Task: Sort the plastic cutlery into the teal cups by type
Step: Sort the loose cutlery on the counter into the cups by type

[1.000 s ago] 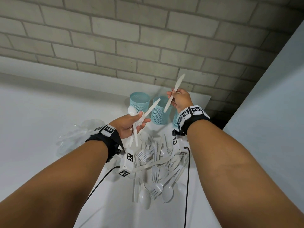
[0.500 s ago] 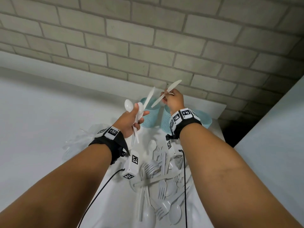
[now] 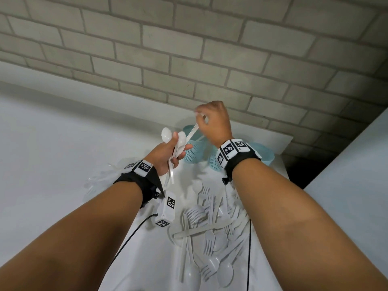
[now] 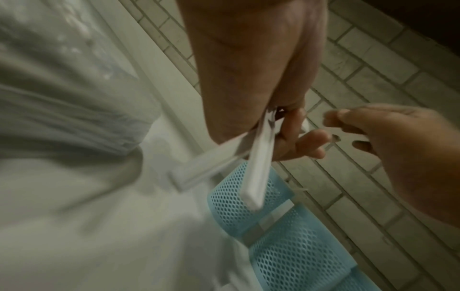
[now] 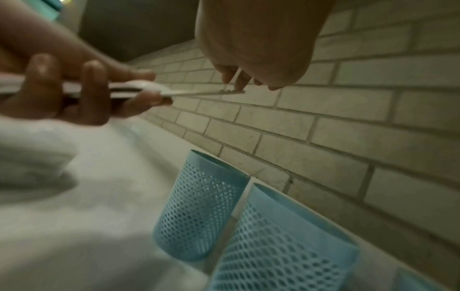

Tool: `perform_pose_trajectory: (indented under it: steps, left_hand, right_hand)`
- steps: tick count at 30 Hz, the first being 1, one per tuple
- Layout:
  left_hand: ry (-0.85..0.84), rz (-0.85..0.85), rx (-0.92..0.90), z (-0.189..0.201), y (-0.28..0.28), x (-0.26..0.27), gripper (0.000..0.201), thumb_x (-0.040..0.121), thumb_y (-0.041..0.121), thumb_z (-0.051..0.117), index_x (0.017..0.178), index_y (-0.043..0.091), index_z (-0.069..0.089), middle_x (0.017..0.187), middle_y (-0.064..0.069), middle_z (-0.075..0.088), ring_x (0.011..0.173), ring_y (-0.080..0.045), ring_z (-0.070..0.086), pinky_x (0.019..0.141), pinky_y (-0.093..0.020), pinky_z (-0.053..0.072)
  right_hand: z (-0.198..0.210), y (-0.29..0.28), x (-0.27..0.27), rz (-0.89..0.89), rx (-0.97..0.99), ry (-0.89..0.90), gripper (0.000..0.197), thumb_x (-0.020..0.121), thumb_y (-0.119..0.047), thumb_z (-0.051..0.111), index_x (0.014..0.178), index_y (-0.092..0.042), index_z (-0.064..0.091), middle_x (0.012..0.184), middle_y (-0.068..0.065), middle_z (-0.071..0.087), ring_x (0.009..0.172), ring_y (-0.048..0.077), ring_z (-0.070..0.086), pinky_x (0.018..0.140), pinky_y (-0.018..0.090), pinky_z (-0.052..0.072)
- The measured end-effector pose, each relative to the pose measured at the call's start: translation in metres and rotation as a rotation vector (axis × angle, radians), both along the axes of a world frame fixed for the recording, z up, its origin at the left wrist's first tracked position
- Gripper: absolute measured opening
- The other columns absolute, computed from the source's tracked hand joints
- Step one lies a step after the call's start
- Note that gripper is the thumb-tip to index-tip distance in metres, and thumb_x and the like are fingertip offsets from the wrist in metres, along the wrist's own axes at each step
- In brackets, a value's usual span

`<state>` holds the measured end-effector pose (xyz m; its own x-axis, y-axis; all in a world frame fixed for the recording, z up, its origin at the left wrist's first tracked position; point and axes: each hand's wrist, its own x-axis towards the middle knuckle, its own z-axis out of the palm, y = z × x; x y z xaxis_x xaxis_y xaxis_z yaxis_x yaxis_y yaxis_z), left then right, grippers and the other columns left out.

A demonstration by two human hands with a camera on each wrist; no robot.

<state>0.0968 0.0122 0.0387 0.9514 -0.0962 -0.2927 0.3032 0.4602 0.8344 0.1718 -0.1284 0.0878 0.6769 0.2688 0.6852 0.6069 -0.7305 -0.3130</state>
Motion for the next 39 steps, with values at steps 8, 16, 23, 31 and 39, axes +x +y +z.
perform_pose_trajectory:
  steps: [8, 16, 23, 31, 39]
  left_hand:
    - [-0.017, 0.039, -0.062, 0.005, -0.002, -0.004, 0.045, 0.095, 0.051, 0.037, 0.11, 0.014, 0.057, 0.082, -0.003, 0.074, 0.056, -0.007, 0.068, 0.04, -0.01, 0.045]
    - [0.002, 0.198, -0.086, 0.005, -0.001, 0.001, 0.038, 0.098, 0.046, 0.034, 0.113, 0.016, 0.05, 0.073, 0.0, 0.071, 0.036, -0.001, 0.046, 0.033, -0.01, 0.029]
    - [0.033, 0.098, -0.176, 0.002, -0.001, 0.003, 0.019, 0.099, 0.005, 0.031, 0.118, 0.006, 0.036, 0.091, -0.009, 0.063, 0.056, -0.008, 0.038, 0.047, -0.015, 0.034]
    - [0.032, -0.005, -0.11, -0.003, 0.006, 0.002, 0.016, 0.102, 0.011, 0.032, 0.103, 0.016, 0.047, 0.085, -0.004, 0.061, 0.06, -0.011, 0.053, 0.061, -0.024, 0.044]
    - [0.01, 0.021, 0.158, -0.007, -0.002, 0.007, 0.005, 0.097, 0.013, 0.046, 0.096, 0.009, 0.049, 0.066, 0.0, 0.04, 0.046, -0.006, 0.032, 0.037, -0.012, 0.025]
  right_hand:
    - [-0.012, -0.019, -0.012, -0.077, -0.469, 0.039, 0.024, 0.098, -0.02, 0.039, 0.103, -0.01, 0.06, 0.11, 0.007, 0.059, 0.11, 0.025, 0.045, 0.091, 0.031, 0.023]
    - [-0.001, -0.029, -0.004, -0.301, -0.253, 0.288, 0.048, 0.102, -0.039, 0.026, 0.1, -0.01, 0.063, 0.101, 0.013, 0.063, 0.094, 0.03, 0.057, 0.085, 0.036, 0.04]
    - [0.011, 0.01, 0.006, 0.038, 0.642, 0.662, 0.028, 0.101, -0.029, 0.04, 0.081, -0.017, 0.056, 0.082, -0.003, 0.055, 0.064, 0.012, 0.05, 0.063, 0.023, 0.042]
    - [-0.018, 0.028, 0.033, -0.085, 0.627, 0.708, 0.022, 0.092, 0.0, 0.043, 0.105, -0.004, 0.062, 0.097, 0.012, 0.063, 0.095, 0.026, 0.061, 0.093, 0.036, 0.049]
    - [-0.026, 0.014, 0.037, -0.181, 0.556, 0.662, 0.033, 0.088, -0.007, 0.053, 0.121, -0.004, 0.057, 0.119, 0.013, 0.063, 0.102, 0.021, 0.057, 0.1, 0.033, 0.044]
